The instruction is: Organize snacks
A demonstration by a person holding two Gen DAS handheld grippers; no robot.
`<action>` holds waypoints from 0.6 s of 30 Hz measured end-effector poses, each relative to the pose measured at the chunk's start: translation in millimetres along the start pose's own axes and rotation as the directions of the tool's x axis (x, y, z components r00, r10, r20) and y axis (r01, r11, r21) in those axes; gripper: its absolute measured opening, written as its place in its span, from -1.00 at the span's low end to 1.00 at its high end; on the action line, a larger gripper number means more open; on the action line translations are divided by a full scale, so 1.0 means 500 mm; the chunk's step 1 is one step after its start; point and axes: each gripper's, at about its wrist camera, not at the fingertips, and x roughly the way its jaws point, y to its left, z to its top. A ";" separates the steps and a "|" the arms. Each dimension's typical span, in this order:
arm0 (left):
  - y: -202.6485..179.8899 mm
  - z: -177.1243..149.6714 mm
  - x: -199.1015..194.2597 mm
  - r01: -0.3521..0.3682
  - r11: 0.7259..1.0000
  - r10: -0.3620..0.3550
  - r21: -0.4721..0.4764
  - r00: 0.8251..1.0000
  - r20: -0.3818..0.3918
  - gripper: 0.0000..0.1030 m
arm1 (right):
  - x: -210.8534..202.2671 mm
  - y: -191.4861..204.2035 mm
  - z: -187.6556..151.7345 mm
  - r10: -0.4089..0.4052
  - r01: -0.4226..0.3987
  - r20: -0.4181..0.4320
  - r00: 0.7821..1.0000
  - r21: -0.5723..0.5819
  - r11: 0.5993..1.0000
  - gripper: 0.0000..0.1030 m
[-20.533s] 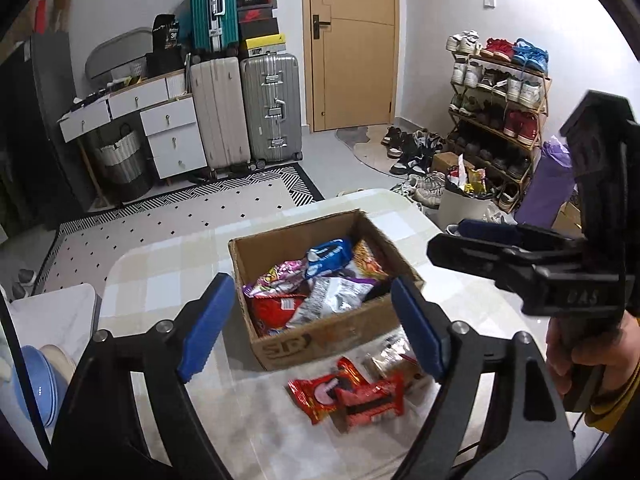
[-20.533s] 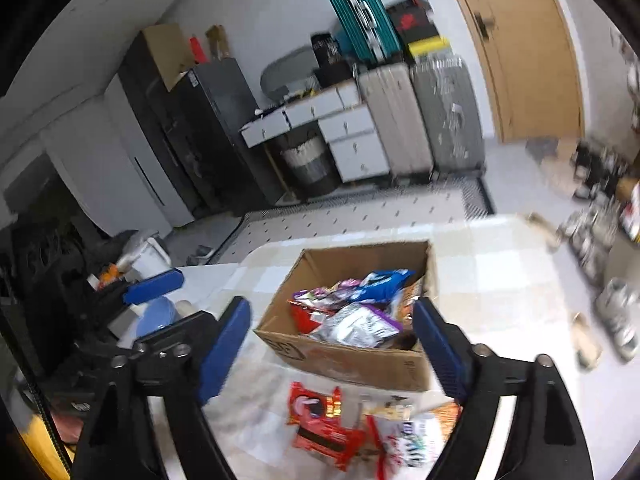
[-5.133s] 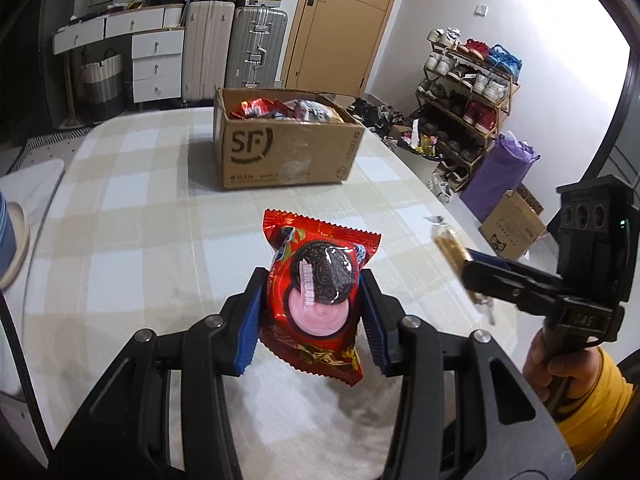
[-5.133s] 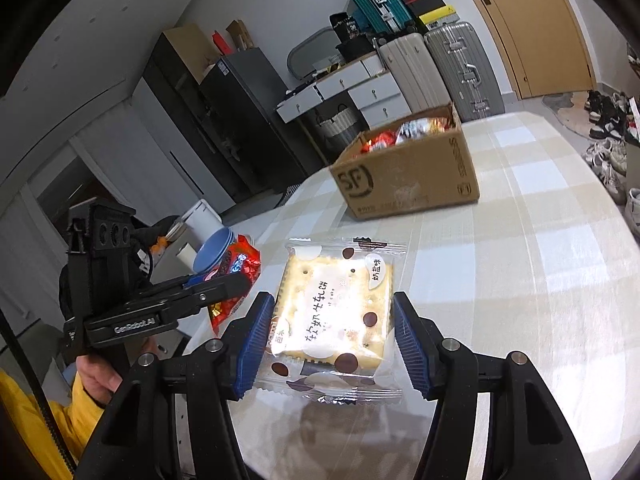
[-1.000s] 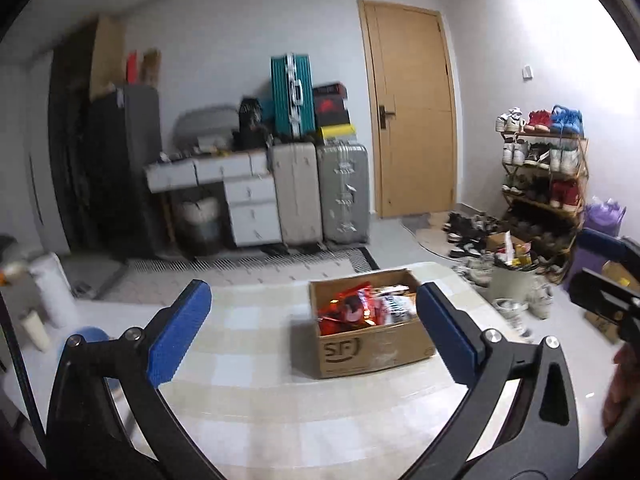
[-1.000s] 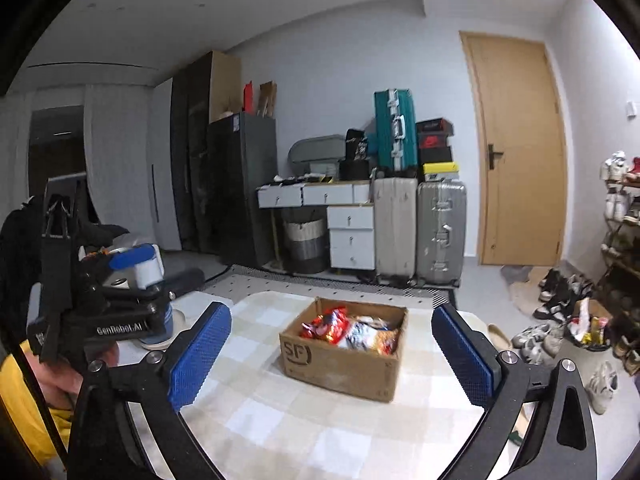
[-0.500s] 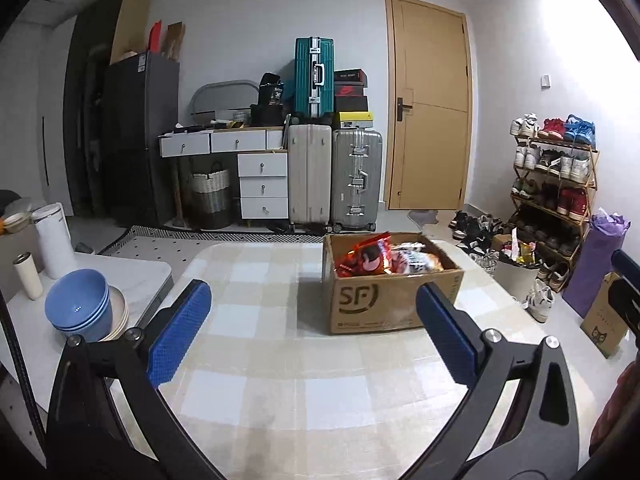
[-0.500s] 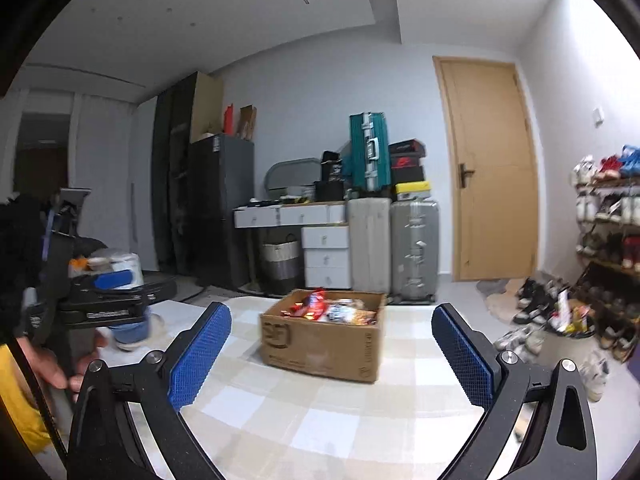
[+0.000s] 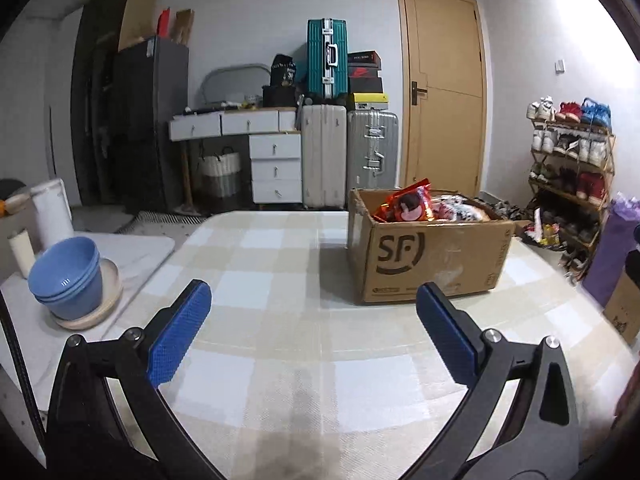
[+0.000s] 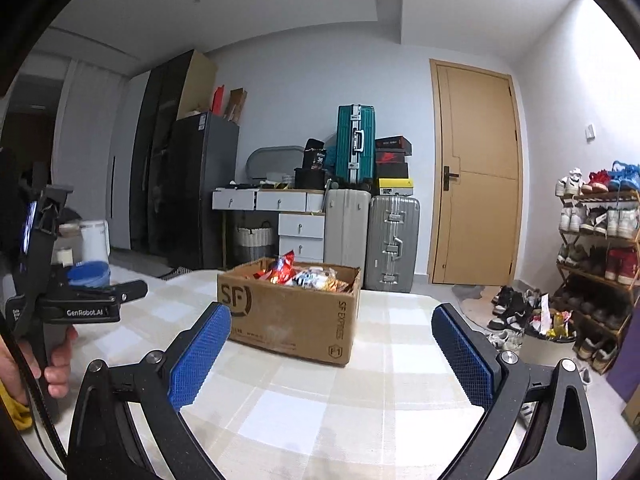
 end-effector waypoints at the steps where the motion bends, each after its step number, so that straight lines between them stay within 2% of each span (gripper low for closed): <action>1: -0.002 -0.005 0.000 -0.003 1.000 0.003 0.012 1.000 0.012 0.99 | 0.001 -0.001 -0.010 0.009 -0.008 -0.007 1.000 0.008 1.000 0.99; 5: -0.016 -0.019 -0.010 0.006 0.999 -0.009 0.052 0.998 0.060 0.99 | 0.006 -0.017 -0.022 0.003 -0.003 -0.010 1.000 0.047 0.999 0.99; 8: -0.023 -0.025 0.014 0.013 0.998 -0.014 0.062 1.000 0.027 0.99 | 0.018 -0.030 -0.028 0.014 -0.011 -0.036 0.999 0.078 0.997 0.99; 11: -0.006 -0.024 0.010 0.023 0.999 -0.023 0.023 0.999 0.030 0.99 | 0.034 -0.029 -0.032 0.017 -0.012 -0.071 0.997 0.074 0.997 0.99; 14: -0.004 -0.024 0.017 0.017 1.000 -0.018 0.013 1.000 0.022 0.99 | 0.032 -0.025 -0.029 0.038 -0.035 -0.055 0.998 0.062 0.997 0.99; 18: -0.014 -0.024 0.015 0.023 0.999 -0.024 0.041 0.999 0.031 0.99 | 0.028 -0.023 -0.031 0.027 -0.024 -0.050 0.998 0.057 0.998 0.99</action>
